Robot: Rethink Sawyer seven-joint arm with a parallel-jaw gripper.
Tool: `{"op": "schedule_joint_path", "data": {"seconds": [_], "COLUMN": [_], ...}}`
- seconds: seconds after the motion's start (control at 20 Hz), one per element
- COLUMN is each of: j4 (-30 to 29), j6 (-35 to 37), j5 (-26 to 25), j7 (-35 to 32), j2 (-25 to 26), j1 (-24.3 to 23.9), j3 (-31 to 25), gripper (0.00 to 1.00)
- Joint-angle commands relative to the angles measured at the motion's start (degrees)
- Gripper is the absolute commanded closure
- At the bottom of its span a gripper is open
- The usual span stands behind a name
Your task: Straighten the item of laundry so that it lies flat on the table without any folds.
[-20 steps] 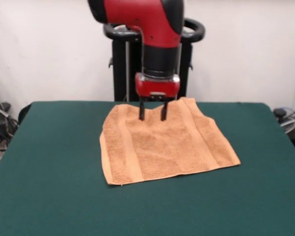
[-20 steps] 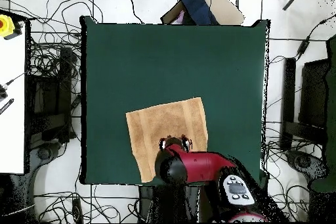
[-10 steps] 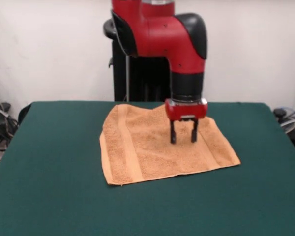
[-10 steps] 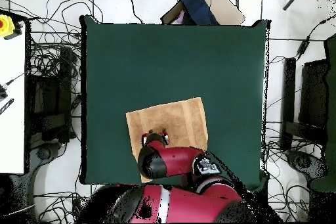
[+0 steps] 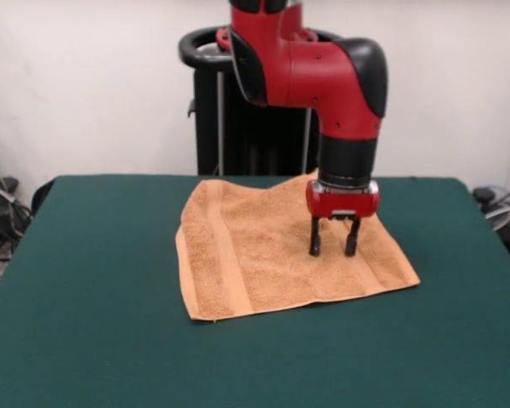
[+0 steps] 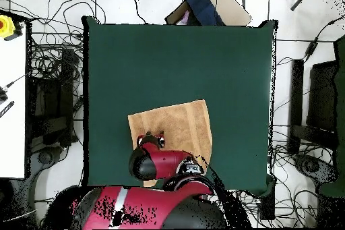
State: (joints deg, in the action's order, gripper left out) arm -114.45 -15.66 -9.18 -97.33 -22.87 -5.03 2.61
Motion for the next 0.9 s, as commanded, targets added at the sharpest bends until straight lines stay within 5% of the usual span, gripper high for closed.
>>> {"op": "schedule_joint_path", "data": {"seconds": [0.05,0.45,0.9], "j4": [14.4,16.6,15.3], "j6": [0.2,3.6,13.5], "j5": [12.9,17.7,29.7], "j7": [-13.5,-14.4,-17.3], "j2": [10.1,9.7,6.0], "j1": [5.4,4.5,9.5], "j3": [-5.4,-10.7,-8.9], "gripper": [0.00,0.00,0.00]}}
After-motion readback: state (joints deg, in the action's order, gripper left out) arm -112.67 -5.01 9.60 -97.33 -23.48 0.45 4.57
